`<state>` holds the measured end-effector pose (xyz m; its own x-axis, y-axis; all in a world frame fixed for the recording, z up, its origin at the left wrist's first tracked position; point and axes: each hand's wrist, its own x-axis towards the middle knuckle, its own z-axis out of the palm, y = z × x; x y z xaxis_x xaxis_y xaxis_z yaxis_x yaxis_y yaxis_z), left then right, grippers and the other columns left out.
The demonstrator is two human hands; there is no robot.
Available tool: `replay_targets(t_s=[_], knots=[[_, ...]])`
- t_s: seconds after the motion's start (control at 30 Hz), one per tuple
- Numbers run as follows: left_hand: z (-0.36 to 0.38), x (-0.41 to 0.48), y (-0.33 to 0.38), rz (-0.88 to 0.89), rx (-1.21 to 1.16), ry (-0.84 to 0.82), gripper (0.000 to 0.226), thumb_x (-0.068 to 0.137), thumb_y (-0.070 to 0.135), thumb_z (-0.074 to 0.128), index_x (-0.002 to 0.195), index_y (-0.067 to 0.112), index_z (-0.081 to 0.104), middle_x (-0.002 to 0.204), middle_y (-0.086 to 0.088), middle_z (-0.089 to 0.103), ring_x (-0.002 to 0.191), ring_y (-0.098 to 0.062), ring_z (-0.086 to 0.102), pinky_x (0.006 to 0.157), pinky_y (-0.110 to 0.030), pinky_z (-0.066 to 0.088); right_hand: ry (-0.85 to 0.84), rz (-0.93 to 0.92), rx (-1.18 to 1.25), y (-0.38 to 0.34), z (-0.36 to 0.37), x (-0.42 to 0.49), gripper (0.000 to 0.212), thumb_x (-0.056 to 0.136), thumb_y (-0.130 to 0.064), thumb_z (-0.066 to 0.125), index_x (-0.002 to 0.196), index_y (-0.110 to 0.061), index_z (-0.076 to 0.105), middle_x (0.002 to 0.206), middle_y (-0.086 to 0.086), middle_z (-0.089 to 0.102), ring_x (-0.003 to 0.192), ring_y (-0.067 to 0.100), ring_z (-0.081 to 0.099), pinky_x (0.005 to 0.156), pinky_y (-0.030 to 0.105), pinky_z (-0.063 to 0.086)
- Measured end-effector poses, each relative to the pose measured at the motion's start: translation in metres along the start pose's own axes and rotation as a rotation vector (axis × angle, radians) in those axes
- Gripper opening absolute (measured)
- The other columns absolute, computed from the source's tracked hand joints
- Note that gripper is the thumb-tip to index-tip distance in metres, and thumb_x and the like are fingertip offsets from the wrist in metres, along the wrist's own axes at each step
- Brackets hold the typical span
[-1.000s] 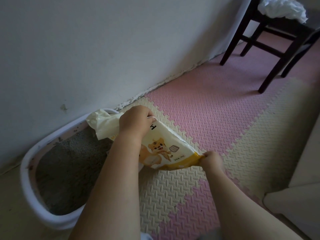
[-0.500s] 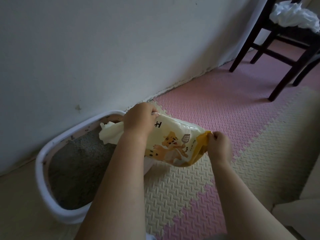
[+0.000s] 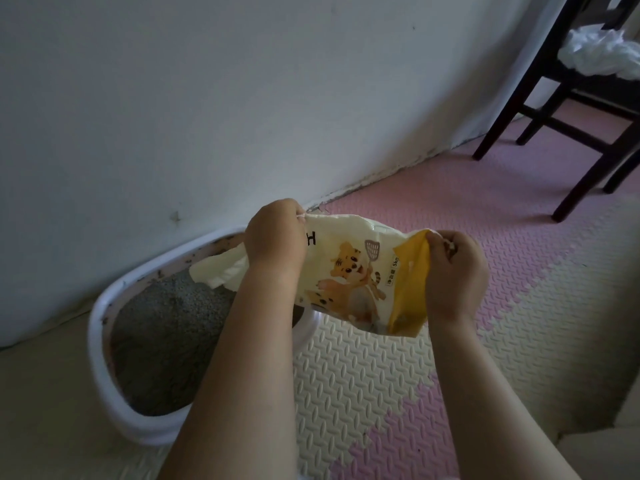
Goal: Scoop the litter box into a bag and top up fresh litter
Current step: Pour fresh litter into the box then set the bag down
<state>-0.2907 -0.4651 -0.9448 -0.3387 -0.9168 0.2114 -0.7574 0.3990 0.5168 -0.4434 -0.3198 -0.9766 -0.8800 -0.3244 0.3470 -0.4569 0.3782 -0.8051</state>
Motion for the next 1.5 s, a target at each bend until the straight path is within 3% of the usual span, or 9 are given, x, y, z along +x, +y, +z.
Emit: replay_targets(t_s=[0.2, 0.33, 0.57, 0.73, 0.93, 1.13, 1.27, 1.5], knots=[[0.005, 0.000, -0.004, -0.049, 0.019, 0.035, 0.021, 0.092, 0.003, 0.048, 0.099, 0.013, 0.066, 0.092, -0.003, 0.066, 0.081, -0.022, 0.055, 0.062, -0.029, 0.034, 0.020, -0.018, 0.053, -0.015, -0.002, -0.003, 0.015, 0.091, -0.024, 0.058, 0.077, -0.021, 0.058, 0.081, -0.004, 0.058, 0.078, 0.013, 0.052, 0.059, 0.009, 0.031], [0.011, 0.005, -0.007, -0.043, -0.038, 0.140, 0.024, 0.090, 0.000, 0.047, 0.098, 0.012, 0.066, 0.092, -0.006, 0.066, 0.089, -0.022, 0.051, 0.065, -0.030, 0.033, 0.028, -0.065, 0.071, -0.022, -0.001, -0.005, 0.014, 0.091, -0.023, 0.058, 0.077, -0.021, 0.059, 0.080, -0.003, 0.058, 0.078, 0.015, 0.053, 0.060, 0.012, 0.033], [0.024, 0.009, 0.000, -0.092, -0.012, 0.286, 0.016, 0.094, 0.014, 0.052, 0.101, 0.020, 0.065, 0.098, 0.002, 0.062, 0.102, -0.021, 0.046, 0.076, -0.028, 0.033, -0.006, -0.092, 0.101, -0.035, 0.009, -0.012, 0.014, 0.091, -0.025, 0.057, 0.078, -0.020, 0.061, 0.081, -0.004, 0.058, 0.079, 0.014, 0.052, 0.063, 0.015, 0.036], [0.030, 0.027, 0.005, -0.131, -0.084, 0.285, 0.015, 0.093, 0.009, 0.048, 0.096, 0.015, 0.061, 0.095, 0.001, 0.060, 0.101, -0.019, 0.046, 0.073, -0.029, 0.043, -0.007, -0.103, 0.098, -0.036, 0.017, -0.009, 0.015, 0.090, -0.023, 0.059, 0.076, -0.020, 0.061, 0.079, -0.003, 0.058, 0.077, 0.016, 0.052, 0.061, 0.015, 0.034], [0.038, 0.059, -0.017, 0.036, -0.168, 0.170, 0.018, 0.096, 0.009, 0.046, 0.093, 0.013, 0.063, 0.093, 0.000, 0.061, 0.095, -0.015, 0.042, 0.067, -0.024, 0.033, -0.022, -0.088, 0.092, -0.020, 0.027, -0.006, 0.015, 0.091, -0.026, 0.058, 0.078, -0.019, 0.063, 0.080, -0.005, 0.059, 0.078, 0.015, 0.055, 0.063, 0.021, 0.039], [0.038, 0.053, -0.052, 0.224, -0.192, 0.230, 0.017, 0.095, 0.014, 0.050, 0.093, 0.011, 0.066, 0.089, -0.001, 0.065, 0.095, -0.018, 0.049, 0.070, -0.023, 0.037, 0.031, -0.148, 0.093, -0.022, 0.033, -0.004, 0.013, 0.090, -0.023, 0.060, 0.077, -0.022, 0.061, 0.075, -0.012, 0.053, 0.078, 0.017, 0.054, 0.062, 0.021, 0.038], [0.040, 0.041, -0.078, 0.180, -0.251, 0.334, 0.012, 0.092, 0.015, 0.055, 0.091, 0.012, 0.067, 0.087, -0.002, 0.065, 0.088, -0.015, 0.047, 0.068, -0.023, 0.035, 0.064, -0.183, 0.108, -0.038, 0.039, -0.006, 0.012, 0.089, -0.023, 0.060, 0.077, -0.023, 0.061, 0.077, -0.014, 0.053, 0.080, 0.018, 0.055, 0.067, 0.030, 0.045], [0.037, 0.036, -0.082, 0.197, -0.298, 0.353, 0.010, 0.090, 0.017, 0.056, 0.091, 0.013, 0.065, 0.083, 0.003, 0.059, 0.083, -0.011, 0.041, 0.065, -0.023, 0.031, 0.152, -0.231, 0.189, -0.060, 0.045, -0.010, 0.010, 0.088, -0.021, 0.061, 0.079, -0.025, 0.060, 0.078, -0.010, 0.057, 0.078, 0.015, 0.056, 0.065, 0.021, 0.044]])
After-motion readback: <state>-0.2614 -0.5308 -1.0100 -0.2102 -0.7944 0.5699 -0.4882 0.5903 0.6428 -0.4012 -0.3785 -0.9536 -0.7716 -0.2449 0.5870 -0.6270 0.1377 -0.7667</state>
